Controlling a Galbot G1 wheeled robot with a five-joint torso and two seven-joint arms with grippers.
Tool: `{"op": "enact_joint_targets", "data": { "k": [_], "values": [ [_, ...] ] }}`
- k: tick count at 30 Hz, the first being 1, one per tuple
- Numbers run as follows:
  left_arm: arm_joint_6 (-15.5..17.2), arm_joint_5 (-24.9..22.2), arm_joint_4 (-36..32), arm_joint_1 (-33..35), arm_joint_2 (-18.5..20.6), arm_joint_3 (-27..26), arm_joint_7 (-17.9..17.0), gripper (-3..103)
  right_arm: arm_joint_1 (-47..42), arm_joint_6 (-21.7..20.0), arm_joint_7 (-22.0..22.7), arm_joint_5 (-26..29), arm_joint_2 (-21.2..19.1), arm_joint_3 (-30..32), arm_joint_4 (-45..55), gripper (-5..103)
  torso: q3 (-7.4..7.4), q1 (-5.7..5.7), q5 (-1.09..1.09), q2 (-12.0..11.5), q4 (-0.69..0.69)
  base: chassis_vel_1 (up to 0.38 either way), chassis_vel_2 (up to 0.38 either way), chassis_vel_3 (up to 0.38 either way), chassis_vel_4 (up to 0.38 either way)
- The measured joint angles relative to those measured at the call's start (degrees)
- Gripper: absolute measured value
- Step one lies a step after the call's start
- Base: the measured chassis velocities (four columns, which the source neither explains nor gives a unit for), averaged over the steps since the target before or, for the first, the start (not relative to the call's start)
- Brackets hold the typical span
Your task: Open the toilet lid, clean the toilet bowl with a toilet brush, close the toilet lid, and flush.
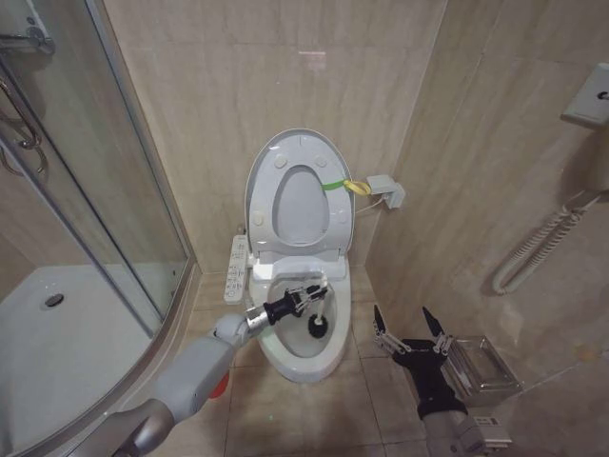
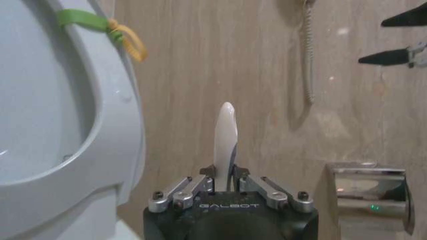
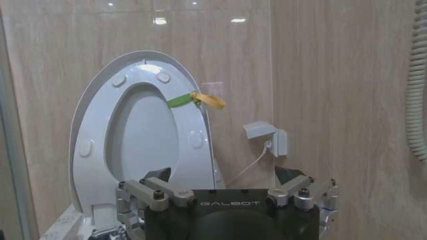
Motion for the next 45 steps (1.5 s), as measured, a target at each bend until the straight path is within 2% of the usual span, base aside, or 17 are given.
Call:
{"op": "enact_joint_targets", "data": {
  "k": [11,18,26,34,45],
  "values": [
    [-1.30,1.37,4.72,2.54,-0.93,-1.90,1.82,17,0.00,0.00,0.00,0.00,0.00,0.00,0.00,100,0.00,0.00,-0.01,0.00,0.02,0.000,0.000,0.000,0.000],
    [-1.91,1.40,4.65,1.48,-0.38,-3.16,1.59,17,0.00,0.00,0.00,0.00,0.00,0.00,0.00,100,0.00,0.00,-0.01,0.00,0.02,0.000,0.000,0.000,0.000],
    [-3.81,2.62,3.36,-0.36,-2.56,-4.21,0.89,17,0.00,0.00,0.00,0.00,0.00,0.00,0.00,100,0.00,0.00,0.00,-0.01,-0.01,0.000,0.000,0.000,0.000],
    [-3.53,1.49,4.22,4.67,-3.84,-4.47,1.37,17,0.00,0.00,0.00,0.00,0.00,0.00,0.00,100,0.00,0.00,0.00,-0.01,0.02,0.000,0.000,0.000,0.000],
    [-3.71,2.66,4.04,5.94,-1.61,-6.43,2.04,17,0.00,0.00,0.00,0.00,0.00,0.00,0.00,100,0.00,0.00,-0.01,-0.01,0.01,0.000,0.000,0.000,0.000]
  ]
}}
